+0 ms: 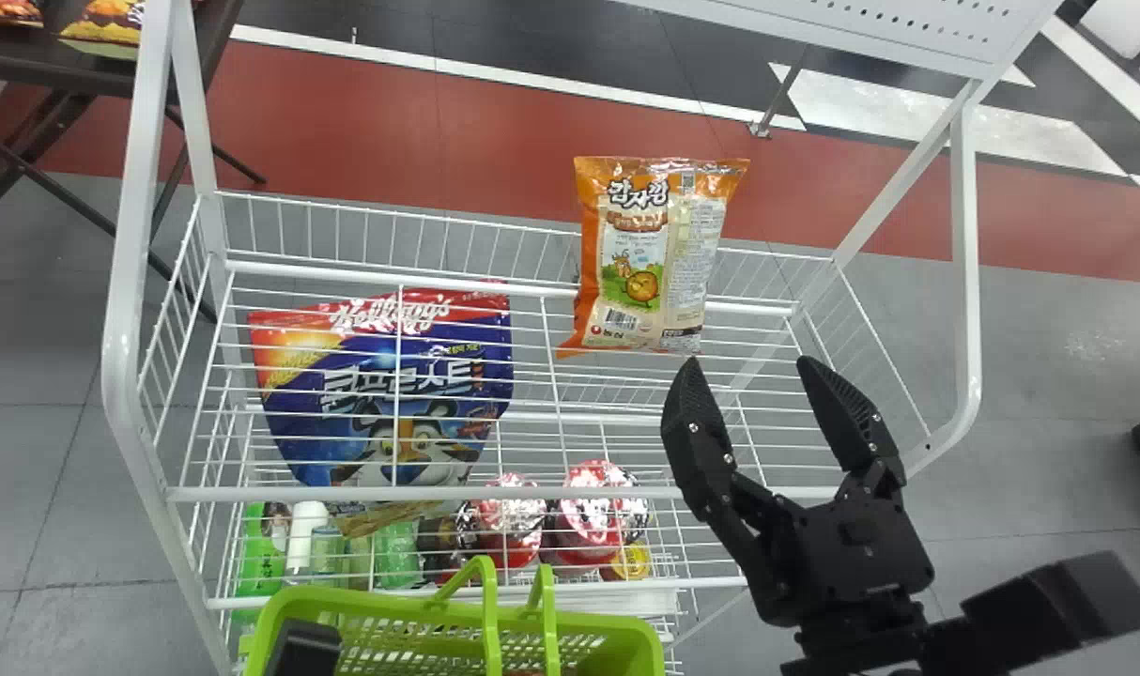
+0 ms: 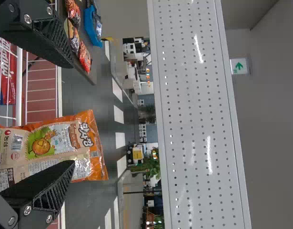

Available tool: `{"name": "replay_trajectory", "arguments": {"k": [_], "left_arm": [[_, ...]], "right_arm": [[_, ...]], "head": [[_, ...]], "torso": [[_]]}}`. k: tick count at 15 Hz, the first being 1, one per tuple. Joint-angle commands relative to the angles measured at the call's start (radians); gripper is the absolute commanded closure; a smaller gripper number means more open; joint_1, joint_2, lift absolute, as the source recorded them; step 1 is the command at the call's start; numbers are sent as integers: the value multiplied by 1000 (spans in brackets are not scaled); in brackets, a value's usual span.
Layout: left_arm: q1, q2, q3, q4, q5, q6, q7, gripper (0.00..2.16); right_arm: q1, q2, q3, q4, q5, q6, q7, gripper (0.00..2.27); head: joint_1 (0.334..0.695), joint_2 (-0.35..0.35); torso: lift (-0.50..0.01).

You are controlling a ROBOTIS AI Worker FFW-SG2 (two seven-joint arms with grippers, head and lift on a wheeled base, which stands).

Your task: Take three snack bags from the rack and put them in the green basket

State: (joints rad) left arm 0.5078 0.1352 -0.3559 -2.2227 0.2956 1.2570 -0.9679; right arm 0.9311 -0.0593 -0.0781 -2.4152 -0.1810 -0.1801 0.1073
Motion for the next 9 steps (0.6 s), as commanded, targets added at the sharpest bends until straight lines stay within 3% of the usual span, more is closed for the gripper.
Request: {"name": "replay_trajectory", "arguments": {"k": [1,9], "left_arm": [[0,1,0,-2,0,0,0,1544],[-3,3,2,-2,-1,3,2,1544]], "right_arm": [[0,-1,0,1,0,-11,0,107],[-2,-1,-2,2,0,-20,-8,107]], "head": [[695,-350],[695,-350]], "torso": [[-6],[-6]]}}
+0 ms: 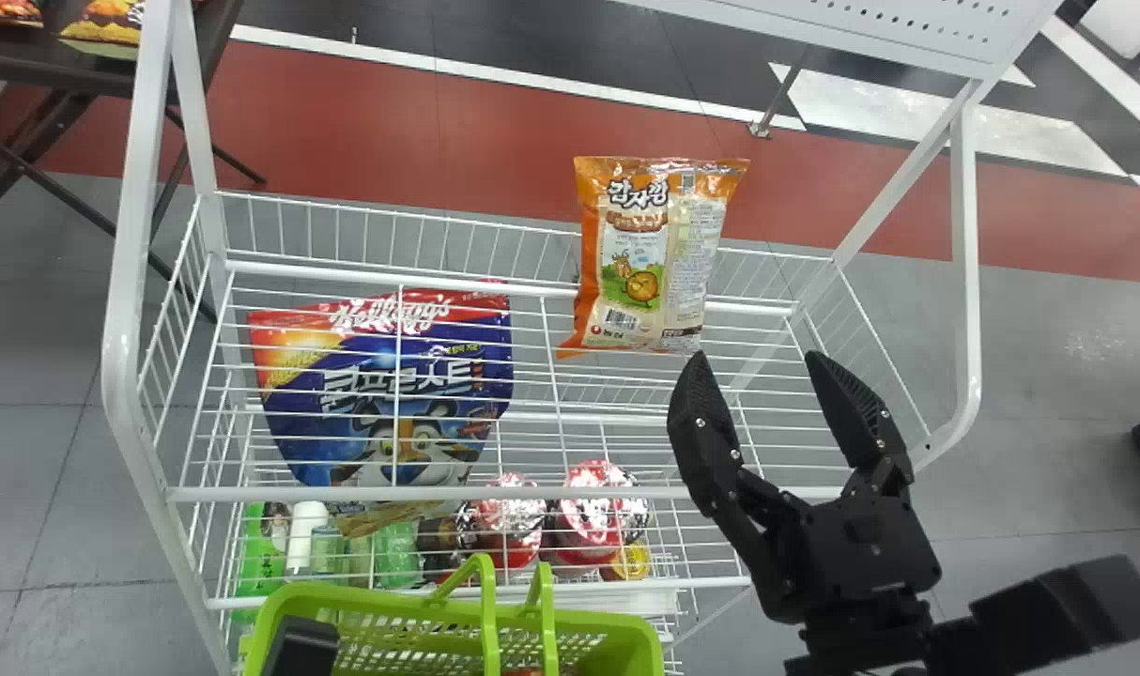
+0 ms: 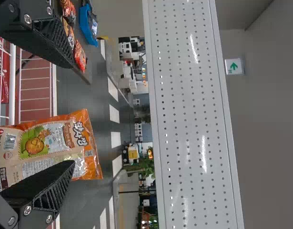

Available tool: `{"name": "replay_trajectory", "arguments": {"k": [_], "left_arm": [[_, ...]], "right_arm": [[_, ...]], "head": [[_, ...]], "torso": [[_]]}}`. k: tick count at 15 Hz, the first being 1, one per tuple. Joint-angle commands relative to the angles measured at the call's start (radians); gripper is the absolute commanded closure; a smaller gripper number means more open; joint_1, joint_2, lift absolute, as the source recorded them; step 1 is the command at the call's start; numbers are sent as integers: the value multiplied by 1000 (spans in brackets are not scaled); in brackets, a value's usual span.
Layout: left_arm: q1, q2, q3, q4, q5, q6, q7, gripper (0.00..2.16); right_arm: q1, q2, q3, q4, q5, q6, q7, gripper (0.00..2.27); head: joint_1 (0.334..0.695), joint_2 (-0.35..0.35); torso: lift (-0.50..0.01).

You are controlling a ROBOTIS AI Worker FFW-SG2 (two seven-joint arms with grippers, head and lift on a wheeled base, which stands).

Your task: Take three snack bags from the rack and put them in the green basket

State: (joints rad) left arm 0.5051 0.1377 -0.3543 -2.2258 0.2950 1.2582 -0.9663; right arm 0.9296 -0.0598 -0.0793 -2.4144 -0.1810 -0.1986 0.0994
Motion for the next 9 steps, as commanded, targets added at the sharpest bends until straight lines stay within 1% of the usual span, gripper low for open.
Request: {"name": "replay_trajectory", "arguments": {"k": [1,9], "left_arm": [[0,-1,0,2,0,-1,0,1544],[0,-1,2,3,1,-1,-3,1544]], "right_arm": [[0,0,-2,3,0,-1,-1,107],[-3,0,-5,17,-5,-20,-3,103]], "head": [[695,-350],[695,-350]], "torso": [[-6],[-6]]}}
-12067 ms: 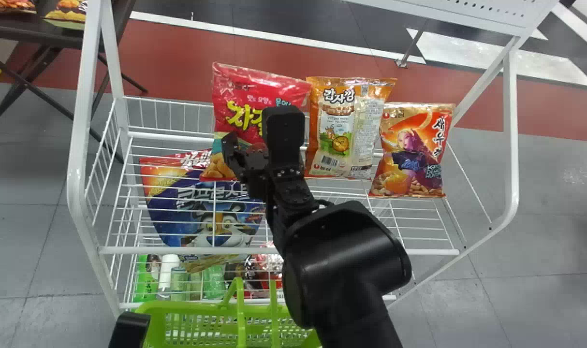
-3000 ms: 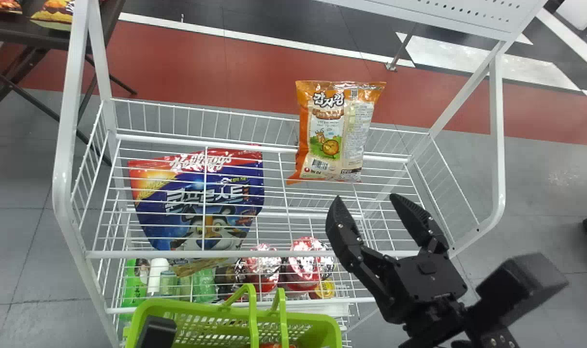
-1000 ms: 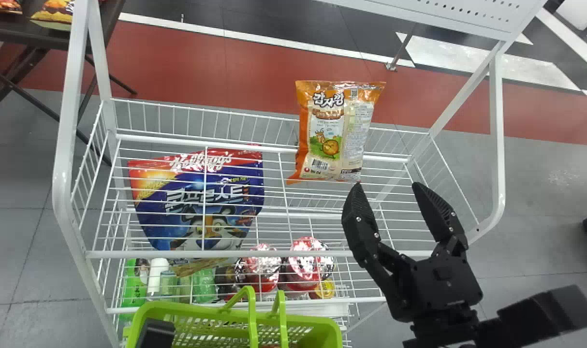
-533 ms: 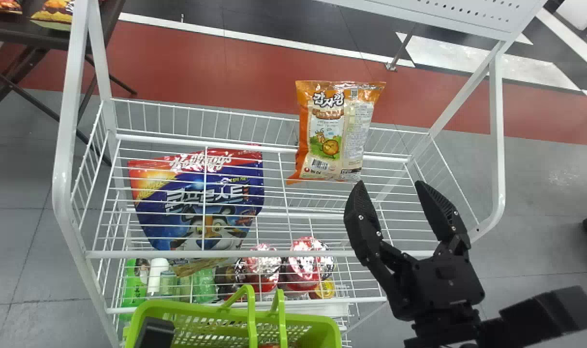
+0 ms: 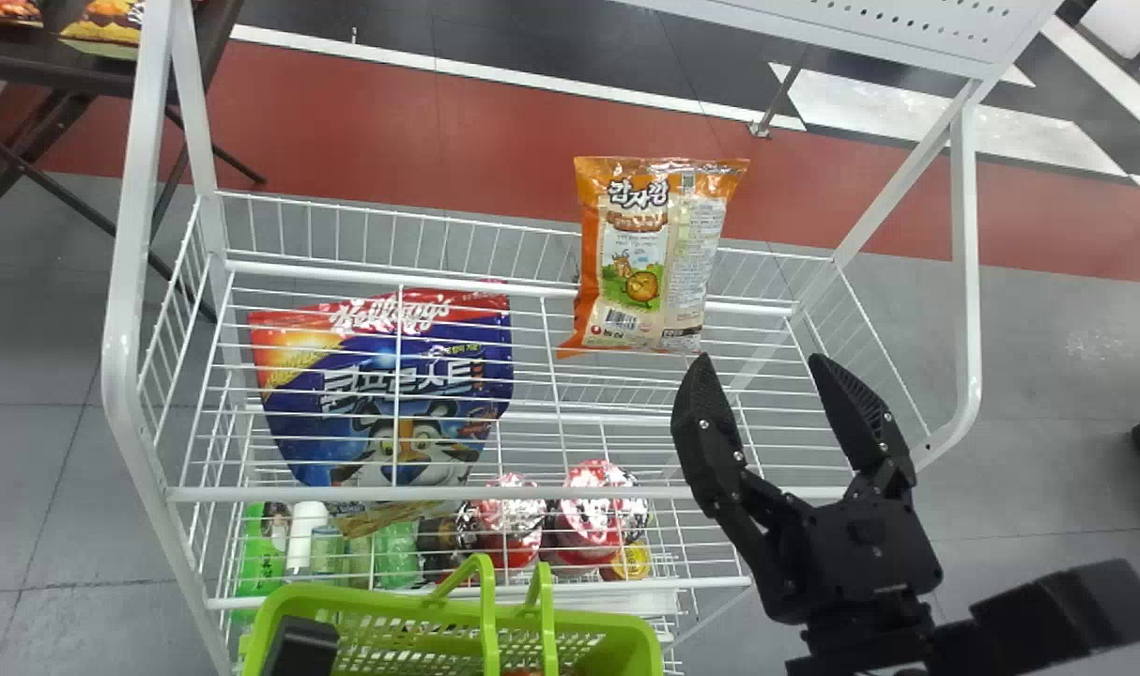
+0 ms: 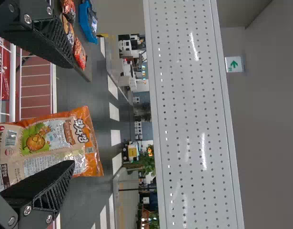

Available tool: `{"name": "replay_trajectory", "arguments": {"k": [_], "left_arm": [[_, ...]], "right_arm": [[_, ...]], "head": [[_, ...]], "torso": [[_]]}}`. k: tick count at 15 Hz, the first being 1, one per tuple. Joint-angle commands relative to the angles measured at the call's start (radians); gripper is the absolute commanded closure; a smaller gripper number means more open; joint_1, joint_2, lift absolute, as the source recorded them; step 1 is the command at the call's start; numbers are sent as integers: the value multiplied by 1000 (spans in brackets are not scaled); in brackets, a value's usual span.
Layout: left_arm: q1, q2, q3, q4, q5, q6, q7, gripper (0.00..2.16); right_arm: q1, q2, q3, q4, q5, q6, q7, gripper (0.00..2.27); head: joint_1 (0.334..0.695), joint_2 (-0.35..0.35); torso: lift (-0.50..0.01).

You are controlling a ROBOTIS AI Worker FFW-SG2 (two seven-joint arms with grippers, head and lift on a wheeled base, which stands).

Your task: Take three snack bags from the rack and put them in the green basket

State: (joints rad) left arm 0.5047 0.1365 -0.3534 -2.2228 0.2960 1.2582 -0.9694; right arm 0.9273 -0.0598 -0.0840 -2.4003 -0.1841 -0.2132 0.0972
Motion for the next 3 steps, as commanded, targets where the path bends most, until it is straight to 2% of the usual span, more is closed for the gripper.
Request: {"name": "replay_trajectory", "arguments": {"k": [1,3], "left_arm": [[0,0,1,0,0,-1,0,1544],[0,0,1,0,0,-1,0,1544]], "right_arm": [[-1,0,-2,4,-1,-8,-1,103],[-1,0,-2,4,-3,-8,-1,103]], "head": [[695,-350],[695,-350]], "torso": [[-6],[-6]]}}
